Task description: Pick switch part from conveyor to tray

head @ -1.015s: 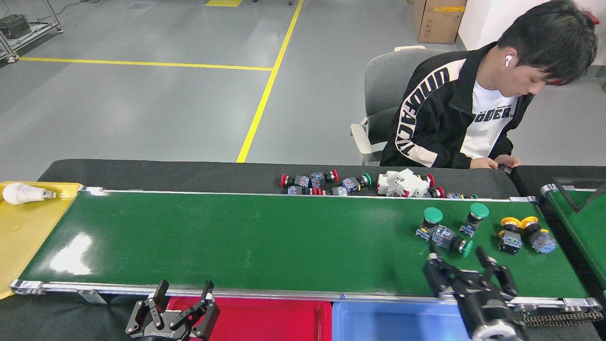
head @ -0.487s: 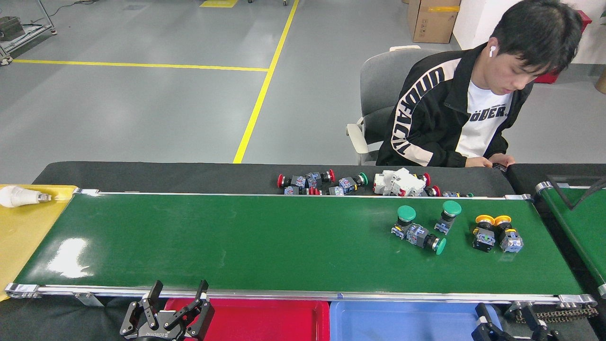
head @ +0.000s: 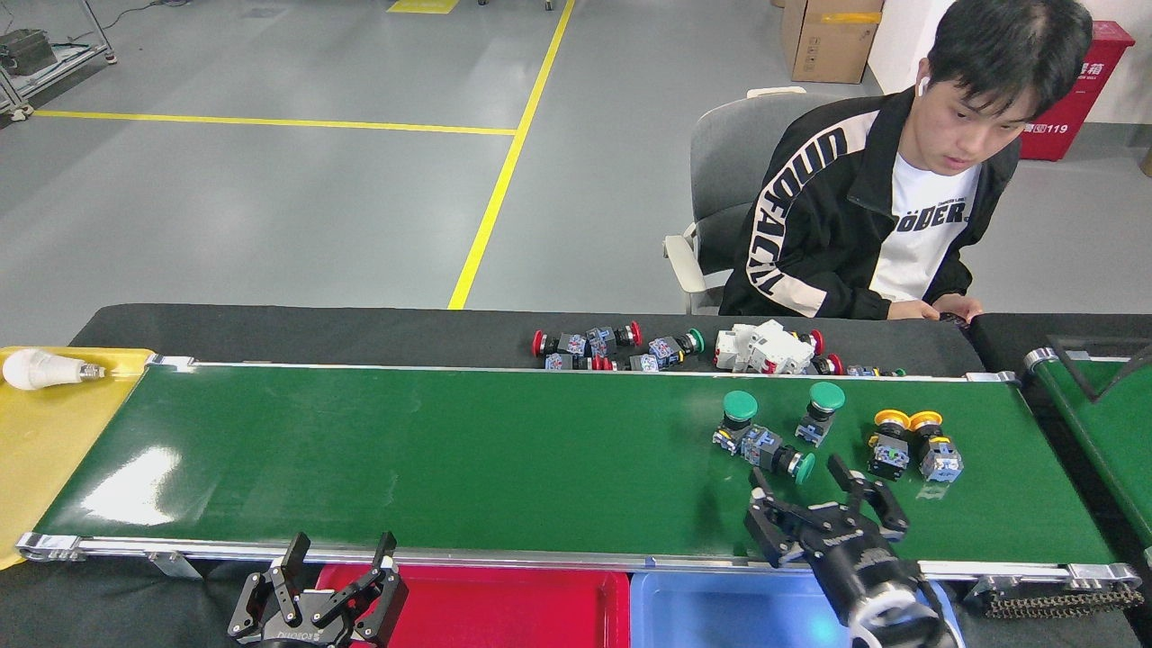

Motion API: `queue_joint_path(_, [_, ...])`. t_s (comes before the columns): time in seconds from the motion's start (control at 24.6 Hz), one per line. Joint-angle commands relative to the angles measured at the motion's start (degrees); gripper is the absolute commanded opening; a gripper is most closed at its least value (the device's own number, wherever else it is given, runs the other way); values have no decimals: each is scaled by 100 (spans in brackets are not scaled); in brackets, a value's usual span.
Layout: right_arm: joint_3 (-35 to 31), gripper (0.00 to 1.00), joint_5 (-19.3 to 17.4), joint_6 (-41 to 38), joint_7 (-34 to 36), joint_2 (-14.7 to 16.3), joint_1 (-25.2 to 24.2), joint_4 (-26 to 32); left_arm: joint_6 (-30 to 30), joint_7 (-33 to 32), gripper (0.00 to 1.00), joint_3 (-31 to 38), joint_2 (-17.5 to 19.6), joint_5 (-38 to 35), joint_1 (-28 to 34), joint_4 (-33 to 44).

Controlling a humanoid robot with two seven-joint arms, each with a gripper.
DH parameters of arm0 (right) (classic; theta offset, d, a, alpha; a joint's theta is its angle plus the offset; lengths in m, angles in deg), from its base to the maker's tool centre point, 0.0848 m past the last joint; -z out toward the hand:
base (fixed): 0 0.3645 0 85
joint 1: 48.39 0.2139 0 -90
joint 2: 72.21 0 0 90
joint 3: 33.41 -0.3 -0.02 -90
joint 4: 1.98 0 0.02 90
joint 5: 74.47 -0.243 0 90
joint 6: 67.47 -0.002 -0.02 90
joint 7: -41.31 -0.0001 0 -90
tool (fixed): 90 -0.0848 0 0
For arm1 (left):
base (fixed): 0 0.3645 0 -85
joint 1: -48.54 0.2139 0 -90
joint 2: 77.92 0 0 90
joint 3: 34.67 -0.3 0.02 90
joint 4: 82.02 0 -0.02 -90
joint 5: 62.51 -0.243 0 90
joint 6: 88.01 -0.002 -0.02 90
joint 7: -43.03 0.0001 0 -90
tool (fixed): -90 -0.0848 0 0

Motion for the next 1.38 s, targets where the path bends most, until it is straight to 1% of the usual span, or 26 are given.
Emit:
queue_joint_path(0.0, [186,96,7,369,-47,42,218,-156,27,19,100,-6,15,14,-41,74])
queue_joint_path(0.12, [326,96,7,430,-47,25,350,-385,27,19,100,-6,32,14,-41,74])
queue_joint_path(0.24, [546,96,7,457,-38,-37,613,-683,27,19,100,-6,24,14,-41,74])
queue_joint_path(0.41, [748,90,7,457,-29,-265,947,-1044,27,19,100,-6,15,14,-41,74])
queue_joint_path(0.45, [818,85,-2,448,-20,-327,1026,-1131,27,19,100,-6,15,14,-41,74])
queue_joint_path(0.53, [1021,71,-11,430,-20,-380,1105,-1237,27,19,100,-6,15,14,-41,74])
queue_joint_path(0.57, [1135,60,-28,439,-20,-388,1123,-1255,27,19,100,-15,15,14,-41,74])
queue_joint_path(0.61, [1214,43,-37,439,-20,-388,1123,-1246,27,19,100,-32,24,14,-41,74])
queue_joint_path(0.65, [1258,32,-37,439,-20,-388,1132,-1246,27,19,100,-50,41,14,-41,74])
queue_joint_path(0.81, [1267,28,-63,378,-12,-353,1132,-1167,80,10,100,-155,68,14,-172,74])
queue_joint_path(0.93, [1267,25,-72,316,24,-318,1088,-947,142,-7,100,-331,129,5,-295,65])
queue_joint_path(1.06, [1258,21,-283,-53,15,-301,956,-613,177,-33,100,-665,208,-56,-568,56])
queue_joint_path(1.14, [1267,20,-389,-229,15,-213,754,-192,168,-51,100,-867,270,-223,-770,39])
queue_joint_path(1.18, [1267,20,-424,-378,15,-160,622,29,168,-95,100,-929,287,-329,-858,21])
queue_joint_path(1.22, [1276,20,-450,-695,6,-107,402,336,177,-165,100,-1008,279,-487,-1016,-49])
queue_joint_path(1.26, [1276,21,-468,-1212,-3,-98,60,687,177,-244,100,-1192,261,-610,-1262,-260])
queue_joint_path(1.3, [1284,22,-468,-1477,-20,-98,-151,881,168,-262,100,-1315,261,-645,-1403,-436])
queue_joint_path(1.34, [1284,25,-468,-1899,-38,-98,-468,1110,133,-262,100,-1482,252,-680,-1623,-717])
